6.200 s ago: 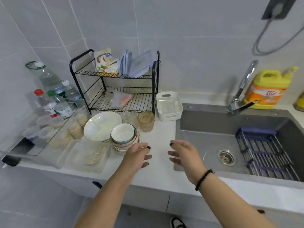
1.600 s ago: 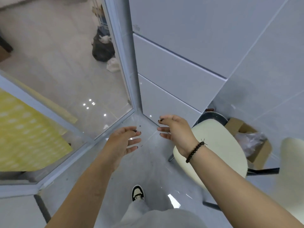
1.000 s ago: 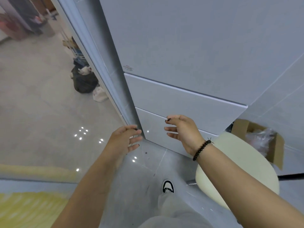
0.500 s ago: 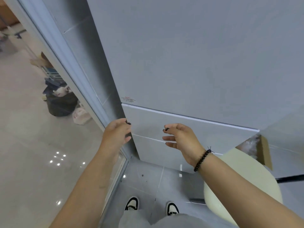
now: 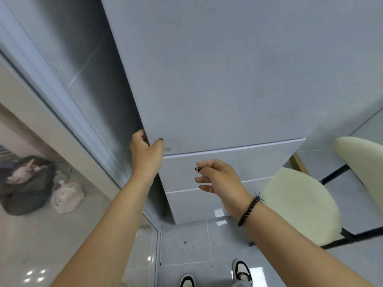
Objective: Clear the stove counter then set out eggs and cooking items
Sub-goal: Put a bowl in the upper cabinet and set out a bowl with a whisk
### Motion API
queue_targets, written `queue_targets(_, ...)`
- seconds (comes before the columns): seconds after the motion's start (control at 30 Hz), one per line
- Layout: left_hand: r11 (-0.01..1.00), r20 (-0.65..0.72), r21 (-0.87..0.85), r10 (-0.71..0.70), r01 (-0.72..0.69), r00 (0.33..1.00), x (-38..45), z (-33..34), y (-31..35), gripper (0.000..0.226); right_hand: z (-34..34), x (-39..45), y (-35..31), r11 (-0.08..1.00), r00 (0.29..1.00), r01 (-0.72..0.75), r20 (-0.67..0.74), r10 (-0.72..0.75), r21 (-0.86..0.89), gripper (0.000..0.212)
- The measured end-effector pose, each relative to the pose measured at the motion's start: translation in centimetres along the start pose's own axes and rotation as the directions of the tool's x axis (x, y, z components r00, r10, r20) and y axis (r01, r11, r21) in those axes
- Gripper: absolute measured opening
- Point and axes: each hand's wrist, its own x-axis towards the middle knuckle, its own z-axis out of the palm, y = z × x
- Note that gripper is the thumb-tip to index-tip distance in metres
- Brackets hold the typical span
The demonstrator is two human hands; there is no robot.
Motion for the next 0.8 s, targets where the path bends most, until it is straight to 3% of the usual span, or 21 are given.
queue_targets(0.13,0.996,-0.02,-0.091,0.023,-0.025,1.0,-0.6,-0.1,0.4,0.014,-0.8,-1.2,0.1,0.998,0.997,0.02,-0.081,-0.015,0.056,0.015)
queue_targets(0.2,0.993,-0.028,-0.115,-0.012,0.009,1.0,-2.0,0.2,0.2,0.027,-1.3,-1.8,0.4,0.996,0.992,0.03,-0.123,-0.02,0.08,0.015)
queue_targets(0.3,0.992,0.041,-0.099,-0.074,0.078,0.996,-3.6,0.8,-1.7,0.02,-1.9,-2.7,0.9,0.994,0.988,0.027,-0.151,-0.011,0.105,0.015)
queue_targets(0.4,0.984,0.08,-0.033,-0.173,0.176,0.982,-5.5,2.0,-2.4,0.054,-2.8,-3.6,1.6,0.992,0.986,0.018,-0.169,0.004,0.124,0.015)
queue_targets(0.5,0.979,0.145,0.015,-0.203,0.203,0.968,-7.2,3.2,-2.6,0.068,-4.2,-4.4,2.1,0.989,0.98,0.013,-0.199,0.017,0.149,0.014)
queue_targets(0.8,0.975,0.344,0.088,-0.222,0.204,0.912,-14.7,10.0,-1.2,0.043,-13.4,-9.0,3.4,0.978,0.942,0.04,-0.333,0.032,0.207,0.013)
